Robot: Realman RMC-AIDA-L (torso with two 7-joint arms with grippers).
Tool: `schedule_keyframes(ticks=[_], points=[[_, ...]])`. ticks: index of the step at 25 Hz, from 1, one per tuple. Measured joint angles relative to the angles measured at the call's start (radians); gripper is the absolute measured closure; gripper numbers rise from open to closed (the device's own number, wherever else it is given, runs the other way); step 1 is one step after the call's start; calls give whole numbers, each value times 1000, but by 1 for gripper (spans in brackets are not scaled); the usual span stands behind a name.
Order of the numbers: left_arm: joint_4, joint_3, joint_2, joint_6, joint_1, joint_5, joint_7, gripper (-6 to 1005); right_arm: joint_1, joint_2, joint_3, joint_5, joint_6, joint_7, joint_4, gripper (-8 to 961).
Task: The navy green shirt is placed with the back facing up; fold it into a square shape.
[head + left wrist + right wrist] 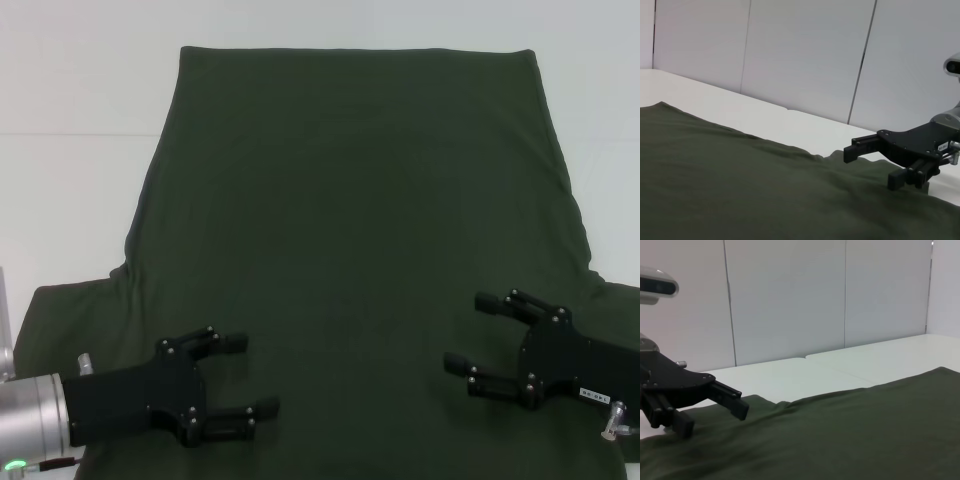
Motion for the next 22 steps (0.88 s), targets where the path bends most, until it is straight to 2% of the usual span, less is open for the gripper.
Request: schedule_keyframes(ticks=[12,15,18,20,22], points=[[0,-1,0,3,2,-3,-1,83,0,0,0,-2,-2,0,0,29],[1,-24,6,13,5,-24,-71,83,-1,0,5,0,-3,0,0,29],[13,-65,23,39,7,-46,-251,83,-1,0,9,1,0,4,0,29],[29,-81,62,93,6,-49,-470,83,-1,-1,10,1,8,7,0,29],[32,-85,80,105,3,-44,-556,83,0,-1,10,1,12,9,0,29]])
